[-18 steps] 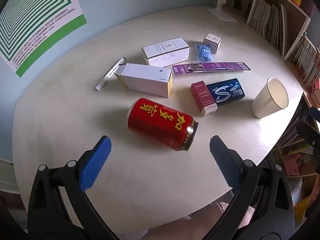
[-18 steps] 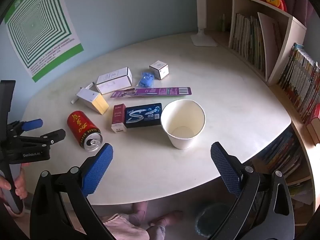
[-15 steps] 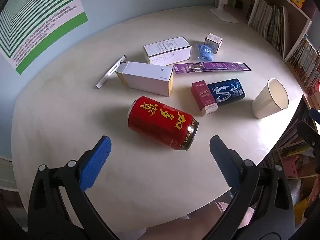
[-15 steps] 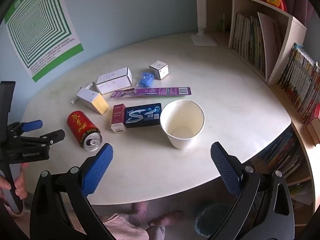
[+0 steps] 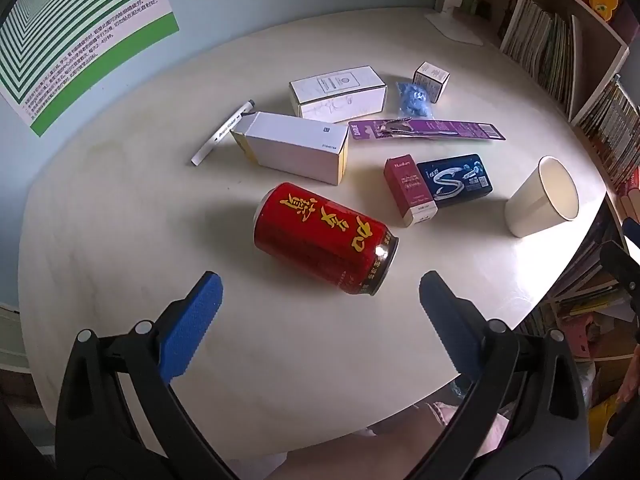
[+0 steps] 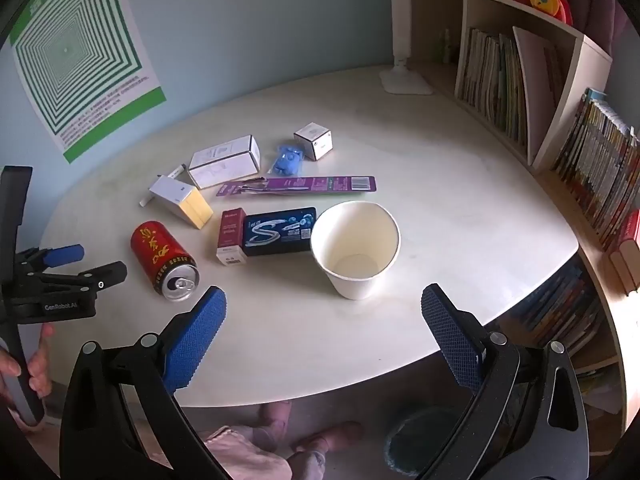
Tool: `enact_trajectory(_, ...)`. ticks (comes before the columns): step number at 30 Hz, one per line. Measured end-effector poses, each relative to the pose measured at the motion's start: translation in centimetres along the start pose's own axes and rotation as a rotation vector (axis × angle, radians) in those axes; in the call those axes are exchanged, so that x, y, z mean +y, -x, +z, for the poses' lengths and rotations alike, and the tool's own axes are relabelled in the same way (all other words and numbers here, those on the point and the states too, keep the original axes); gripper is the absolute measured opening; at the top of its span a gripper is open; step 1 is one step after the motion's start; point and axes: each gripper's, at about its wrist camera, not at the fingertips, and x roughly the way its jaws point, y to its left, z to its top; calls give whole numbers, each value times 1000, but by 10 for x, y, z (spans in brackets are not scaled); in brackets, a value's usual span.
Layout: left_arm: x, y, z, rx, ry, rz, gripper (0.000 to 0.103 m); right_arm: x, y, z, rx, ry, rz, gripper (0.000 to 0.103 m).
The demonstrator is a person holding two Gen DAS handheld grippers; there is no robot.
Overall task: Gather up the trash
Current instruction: 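Move the left tool toward the red can while the right tool approaches the white paper cup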
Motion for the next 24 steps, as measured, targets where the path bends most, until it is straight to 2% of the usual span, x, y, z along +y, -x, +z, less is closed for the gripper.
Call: enact_trajectory(24,-5,-15,1,41,37,-9,96,-9,-12,1,30,32,-5,97)
